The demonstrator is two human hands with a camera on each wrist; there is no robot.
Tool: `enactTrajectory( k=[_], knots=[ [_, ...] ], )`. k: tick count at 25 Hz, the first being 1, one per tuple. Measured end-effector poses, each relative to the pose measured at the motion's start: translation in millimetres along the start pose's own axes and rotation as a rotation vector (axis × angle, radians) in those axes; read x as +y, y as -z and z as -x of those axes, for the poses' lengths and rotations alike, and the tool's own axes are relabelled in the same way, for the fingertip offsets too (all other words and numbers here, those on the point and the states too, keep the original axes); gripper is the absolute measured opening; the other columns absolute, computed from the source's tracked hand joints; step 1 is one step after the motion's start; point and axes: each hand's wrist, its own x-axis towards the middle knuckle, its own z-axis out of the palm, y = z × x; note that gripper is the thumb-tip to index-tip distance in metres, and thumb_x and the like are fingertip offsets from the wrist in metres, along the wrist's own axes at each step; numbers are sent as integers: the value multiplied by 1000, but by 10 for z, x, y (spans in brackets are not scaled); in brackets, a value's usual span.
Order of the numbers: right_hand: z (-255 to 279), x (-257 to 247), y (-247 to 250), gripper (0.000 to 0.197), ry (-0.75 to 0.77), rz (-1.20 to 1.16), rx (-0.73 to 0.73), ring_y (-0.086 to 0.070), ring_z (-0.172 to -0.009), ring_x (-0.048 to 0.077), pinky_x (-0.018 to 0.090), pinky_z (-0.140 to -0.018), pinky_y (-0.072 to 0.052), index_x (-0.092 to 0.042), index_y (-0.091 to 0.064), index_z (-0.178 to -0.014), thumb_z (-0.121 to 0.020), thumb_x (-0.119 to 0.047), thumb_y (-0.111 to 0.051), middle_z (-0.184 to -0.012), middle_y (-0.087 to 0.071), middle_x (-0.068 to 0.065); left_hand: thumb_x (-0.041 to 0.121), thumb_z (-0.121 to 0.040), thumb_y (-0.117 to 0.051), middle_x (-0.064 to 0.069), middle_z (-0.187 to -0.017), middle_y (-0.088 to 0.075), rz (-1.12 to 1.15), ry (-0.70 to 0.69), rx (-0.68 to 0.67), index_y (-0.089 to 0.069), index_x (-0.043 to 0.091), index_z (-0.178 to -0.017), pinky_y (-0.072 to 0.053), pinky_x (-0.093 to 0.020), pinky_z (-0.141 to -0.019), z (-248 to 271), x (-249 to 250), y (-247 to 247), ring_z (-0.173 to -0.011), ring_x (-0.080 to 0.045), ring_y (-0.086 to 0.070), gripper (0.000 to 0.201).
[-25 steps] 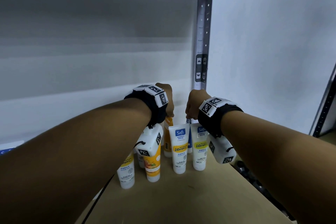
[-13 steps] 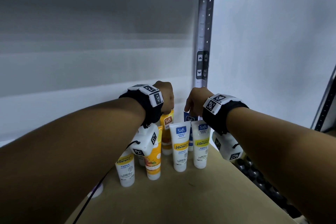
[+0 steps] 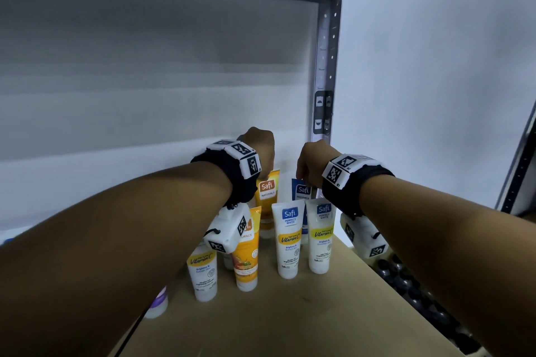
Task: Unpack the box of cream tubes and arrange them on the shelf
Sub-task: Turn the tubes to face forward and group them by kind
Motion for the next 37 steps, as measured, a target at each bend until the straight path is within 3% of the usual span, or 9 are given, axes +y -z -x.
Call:
enactTrajectory(
  k=[3, 6, 8, 13, 19, 24, 32, 37],
  knots=[
    [79, 46, 161, 24, 35, -113, 67, -66, -101, 30, 38, -89, -55, -5, -73, -105, -82, -2, -68, -111, -68, 17, 9, -78, -73, -8, -96, -72, 118, -8, 101, -75, 6, -92, -46, -20, -59, 78, -69, 237, -80, -18, -64, 15],
    [285, -14, 475, 26, 68, -157, 167, -67, -99, 30, 36, -87, -56, -8, -75, -100, -83, 6, -60, -110, -69, 14, 10, -79, -72, -8, -98, -70, 171, -55, 210, -77, 9, -93, -53, -27, -73, 304, -158, 553, -91, -23, -65, 15],
    [455, -89, 736, 28, 66, -167, 232, -65, -102, 30, 36, -89, -55, -10, -73, -104, -86, 4, -58, -114, -66, 14, 10, -80, -70, -6, -99, -72, 140, -101, 288, -77, 12, -93, -51, -27, -74, 492, -248, 787, -95, -23, -64, 15],
    [847, -319, 1287, 20, 106, -229, 377, -63, -103, 31, 34, -88, -53, -12, -73, -100, -87, -4, -60, -112, -66, 14, 12, -81, -70, -1, -100, -72, 194, -70, 364, -78, 17, -92, -47, -25, -72, 1001, -487, 1427, -92, -20, -65, 15],
    [1446, -749, 1545, 22, 235, -203, 396, -66, -97, 26, 31, -90, -54, -18, -75, -93, -77, -3, -72, -109, -68, 10, 16, -78, -71, 2, -96, -73, 166, -34, 360, -77, 19, -90, -48, -23, -72, 1914, -871, 1875, -82, -14, -63, 13],
    [1969, -1166, 1311, 24, 321, -247, 345, -68, -89, 24, 29, -86, -55, -19, -77, -88, -76, 0, -69, -99, -73, 6, 15, -72, -75, 2, -87, -73, 197, 53, 315, -78, 20, -86, -54, -27, -77, 2771, -1121, 1791, -81, -14, -62, 15],
    [2785, -1798, 612, 26, 464, -460, 231, -70, -84, 23, 29, -84, -55, -13, -78, -88, -77, 6, -63, -89, -74, 9, 12, -74, -76, 1, -83, -74, 319, 220, 206, -79, 21, -85, -55, -27, -80, 3928, -1395, 1086, -80, -15, -69, 14],
    [3083, -2087, 261, 27, 538, -441, 153, -69, -89, 18, 16, -77, -46, -13, -77, -94, -80, 5, -63, -93, -74, 6, 16, -74, -77, 4, -84, -74, 323, 267, 196, -78, 23, -84, -54, -31, -83, 4369, -1465, 653, -82, -13, -67, 12]
  ],
)
